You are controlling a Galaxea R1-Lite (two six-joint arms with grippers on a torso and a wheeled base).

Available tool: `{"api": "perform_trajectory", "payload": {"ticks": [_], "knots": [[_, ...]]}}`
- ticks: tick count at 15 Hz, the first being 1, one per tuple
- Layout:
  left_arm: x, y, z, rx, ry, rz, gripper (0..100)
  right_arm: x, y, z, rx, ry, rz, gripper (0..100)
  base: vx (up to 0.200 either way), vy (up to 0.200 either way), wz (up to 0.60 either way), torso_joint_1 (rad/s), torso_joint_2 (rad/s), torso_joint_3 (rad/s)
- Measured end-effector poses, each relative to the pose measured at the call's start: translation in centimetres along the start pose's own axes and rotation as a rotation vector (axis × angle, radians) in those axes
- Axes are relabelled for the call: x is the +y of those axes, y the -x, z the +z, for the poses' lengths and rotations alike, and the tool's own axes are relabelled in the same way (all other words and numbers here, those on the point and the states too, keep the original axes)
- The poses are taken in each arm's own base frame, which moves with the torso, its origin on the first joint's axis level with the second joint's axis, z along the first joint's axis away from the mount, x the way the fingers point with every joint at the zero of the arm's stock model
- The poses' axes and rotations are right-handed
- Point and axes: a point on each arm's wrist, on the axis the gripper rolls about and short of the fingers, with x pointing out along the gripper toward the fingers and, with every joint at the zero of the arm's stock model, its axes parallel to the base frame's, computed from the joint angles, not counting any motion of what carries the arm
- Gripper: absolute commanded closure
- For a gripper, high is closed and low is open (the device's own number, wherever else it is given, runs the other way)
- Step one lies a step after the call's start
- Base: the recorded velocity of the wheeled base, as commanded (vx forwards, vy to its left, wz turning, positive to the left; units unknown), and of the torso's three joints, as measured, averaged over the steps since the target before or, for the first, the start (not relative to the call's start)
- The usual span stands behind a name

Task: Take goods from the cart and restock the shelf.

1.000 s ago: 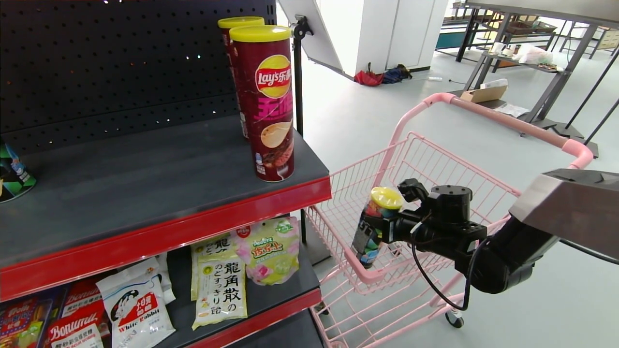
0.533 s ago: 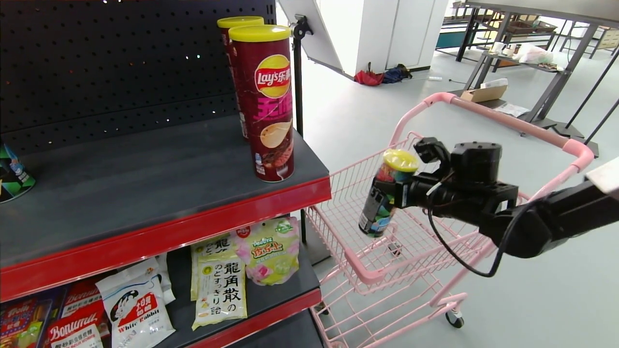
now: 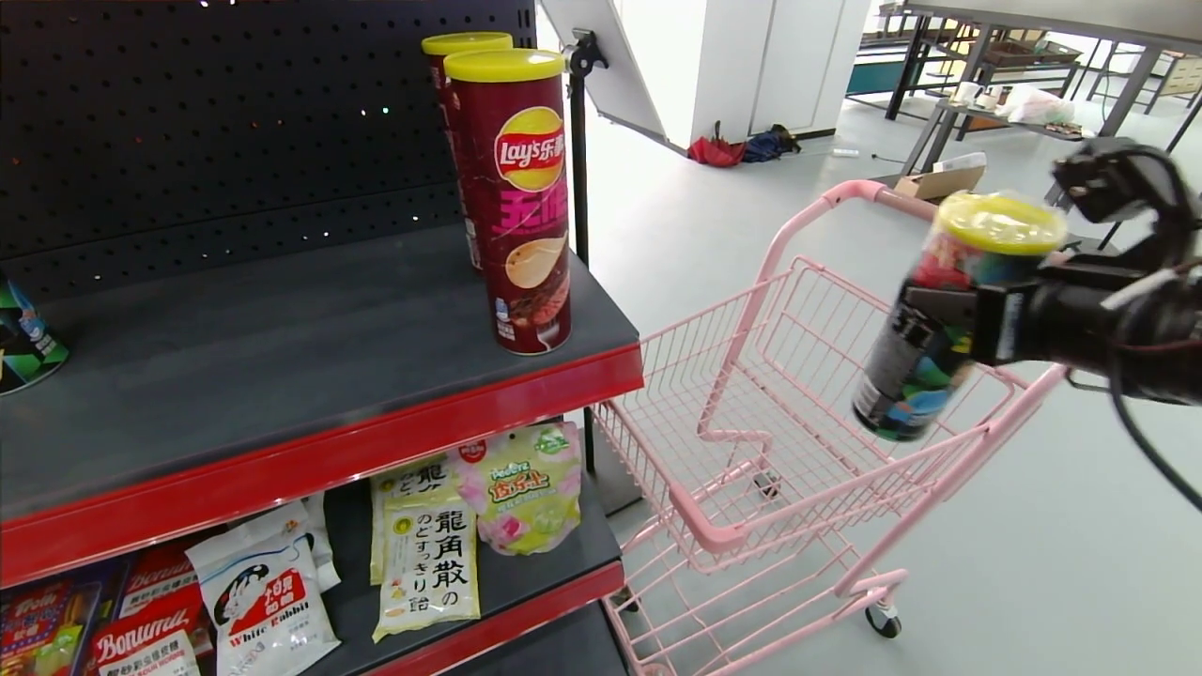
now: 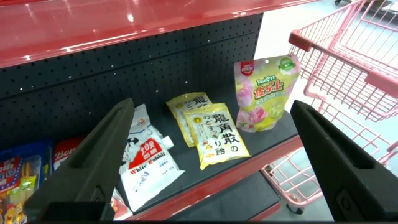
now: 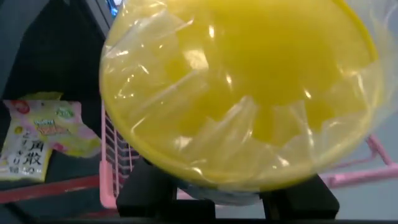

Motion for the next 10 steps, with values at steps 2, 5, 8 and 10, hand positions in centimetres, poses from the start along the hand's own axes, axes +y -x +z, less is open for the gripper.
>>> {"api": "perform_trajectory", "payload": {"ticks": [2,5,8,10], "knots": [[0.0,0.0,0.0,0.0,0.0,0.0,0,-1.0,5.4,-0.6,0.047,0.011,-0.033,100,0.0,0.0,0.0,0.0,0.0,0.0],[0.0,0.0,0.0,0.0,0.0,0.001,0,-2.4,12.1,-4.4,0.115,0.002,-0.139,100,0.0,0.0,0.0,0.0,0.0,0.0],[0.0,0.0,0.0,0.001,0.0,0.0,0,-2.6,15.3,-7.7,0.129,-0.005,-0.227,100,0.0,0.0,0.0,0.025,-0.08,-0.05],[0.0,0.0,0.0,0.0,0.0,0.0,0,-2.5,16.2,-8.0,0.096,-0.006,-0.243,100,0.0,0.0,0.0,0.137,-0.42,-0.268]]}}
